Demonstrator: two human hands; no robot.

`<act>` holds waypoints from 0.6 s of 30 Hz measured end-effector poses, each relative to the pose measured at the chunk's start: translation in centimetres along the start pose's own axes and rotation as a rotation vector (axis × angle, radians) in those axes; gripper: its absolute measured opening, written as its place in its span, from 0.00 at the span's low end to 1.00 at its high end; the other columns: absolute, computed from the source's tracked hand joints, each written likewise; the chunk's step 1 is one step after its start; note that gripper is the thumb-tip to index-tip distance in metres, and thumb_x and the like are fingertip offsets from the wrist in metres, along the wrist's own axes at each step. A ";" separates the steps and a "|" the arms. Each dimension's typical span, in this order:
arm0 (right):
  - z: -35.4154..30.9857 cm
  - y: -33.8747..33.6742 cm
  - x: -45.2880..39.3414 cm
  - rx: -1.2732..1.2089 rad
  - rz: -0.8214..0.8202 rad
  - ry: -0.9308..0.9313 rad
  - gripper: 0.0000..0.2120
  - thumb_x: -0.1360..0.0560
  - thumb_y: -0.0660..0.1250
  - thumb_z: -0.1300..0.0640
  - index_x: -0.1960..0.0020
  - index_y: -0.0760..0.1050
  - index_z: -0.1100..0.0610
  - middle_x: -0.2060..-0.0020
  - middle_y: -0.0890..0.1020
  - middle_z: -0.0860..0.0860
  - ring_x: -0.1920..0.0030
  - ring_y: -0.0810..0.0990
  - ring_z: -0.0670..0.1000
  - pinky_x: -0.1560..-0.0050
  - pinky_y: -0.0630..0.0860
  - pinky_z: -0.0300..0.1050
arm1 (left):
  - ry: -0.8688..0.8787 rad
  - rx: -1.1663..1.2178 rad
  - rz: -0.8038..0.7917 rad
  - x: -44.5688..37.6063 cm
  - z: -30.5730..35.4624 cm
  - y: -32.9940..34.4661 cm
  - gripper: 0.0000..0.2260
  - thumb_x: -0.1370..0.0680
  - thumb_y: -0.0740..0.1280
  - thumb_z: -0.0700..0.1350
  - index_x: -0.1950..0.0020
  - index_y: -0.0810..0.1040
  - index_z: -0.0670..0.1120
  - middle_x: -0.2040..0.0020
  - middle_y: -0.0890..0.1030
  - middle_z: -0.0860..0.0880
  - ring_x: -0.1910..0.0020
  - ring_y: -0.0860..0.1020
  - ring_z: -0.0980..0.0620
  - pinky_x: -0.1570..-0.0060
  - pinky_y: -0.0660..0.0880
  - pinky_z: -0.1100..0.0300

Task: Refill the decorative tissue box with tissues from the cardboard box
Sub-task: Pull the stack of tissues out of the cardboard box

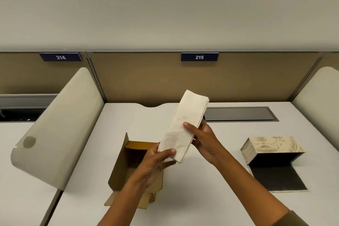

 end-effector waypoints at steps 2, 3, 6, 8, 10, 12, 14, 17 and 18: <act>-0.9 -1.8 0.7 -0.037 -0.001 -0.029 0.27 0.32 0.74 0.60 0.34 0.71 0.57 0.40 0.82 0.55 0.41 0.81 0.56 0.46 0.80 0.51 | 0.008 0.069 -0.033 -0.3 -0.9 0.9 0.33 0.37 0.79 0.41 0.34 0.73 0.41 0.37 0.79 0.38 0.37 0.78 0.39 0.43 0.79 0.46; -1.2 -3.0 1.2 -0.057 0.006 -0.038 0.28 0.32 0.74 0.60 0.34 0.71 0.58 0.40 0.82 0.55 0.40 0.81 0.57 0.47 0.80 0.51 | 0.014 0.092 -0.047 -0.5 -1.2 1.4 0.34 0.38 0.79 0.40 0.33 0.73 0.41 0.37 0.79 0.38 0.37 0.78 0.39 0.44 0.80 0.47; -2.1 -7.2 2.5 -0.084 0.039 -0.072 0.25 0.31 0.73 0.64 0.35 0.74 0.58 0.41 0.82 0.57 0.39 0.79 0.58 0.47 0.81 0.48 | 0.039 0.111 -0.072 -1.1 -2.0 2.3 0.35 0.39 0.77 0.36 0.33 0.73 0.43 0.39 0.81 0.40 0.39 0.79 0.42 0.43 0.78 0.49; -2.3 -10.1 3.7 -0.042 0.047 -0.079 0.28 0.32 0.76 0.65 0.34 0.74 0.55 0.40 0.81 0.57 0.39 0.79 0.57 0.46 0.81 0.48 | 0.058 0.084 -0.092 -1.5 -2.5 2.9 0.35 0.39 0.76 0.33 0.33 0.73 0.46 0.39 0.81 0.42 0.39 0.78 0.44 0.39 0.75 0.49; -1.8 -13.1 5.1 0.026 0.082 -0.044 0.38 0.40 0.82 0.60 0.33 0.73 0.52 0.39 0.80 0.57 0.39 0.79 0.57 0.49 0.82 0.49 | 0.066 -0.014 -0.111 -2.2 -3.4 3.8 0.32 0.36 0.73 0.31 0.34 0.73 0.46 0.38 0.81 0.44 0.38 0.78 0.45 0.39 0.75 0.51; -1.1 -16.1 6.9 0.084 0.138 -0.016 0.43 0.47 0.85 0.57 0.34 0.74 0.51 0.41 0.81 0.56 0.41 0.81 0.56 0.52 0.82 0.47 | 0.081 -0.149 -0.137 -2.8 -4.4 5.0 0.28 0.34 0.71 0.33 0.35 0.74 0.47 0.38 0.81 0.46 0.37 0.78 0.46 0.38 0.75 0.51; -0.6 -18.5 9.0 0.130 0.176 -0.007 0.41 0.45 0.84 0.59 0.34 0.73 0.52 0.41 0.82 0.55 0.40 0.81 0.56 0.50 0.82 0.46 | 0.077 -0.262 -0.187 -3.3 -5.7 6.8 0.25 0.31 0.71 0.35 0.36 0.74 0.50 0.39 0.81 0.49 0.38 0.78 0.48 0.37 0.75 0.50; 0.0 -21.8 12.0 0.202 0.214 0.001 0.37 0.38 0.79 0.65 0.31 0.70 0.53 0.38 0.81 0.54 0.37 0.79 0.54 0.38 0.77 0.50 | 0.067 -0.402 -0.283 -3.9 -7.6 9.9 0.22 0.29 0.70 0.35 0.37 0.75 0.51 0.39 0.82 0.51 0.40 0.79 0.51 0.38 0.76 0.52; 0.2 -23.0 13.0 0.228 0.224 0.009 0.37 0.37 0.79 0.66 0.31 0.70 0.52 0.38 0.81 0.53 0.36 0.79 0.53 0.36 0.75 0.51 | 0.069 -0.447 -0.312 -4.0 -8.2 11.1 0.21 0.29 0.70 0.35 0.38 0.75 0.50 0.40 0.82 0.51 0.40 0.79 0.50 0.39 0.76 0.52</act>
Point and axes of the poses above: each hand's wrist, its own x-axis away from the middle knuckle, its own y-axis out of the palm, z = x × y, the point moved 10 cm from there along -x, towards the middle knuckle
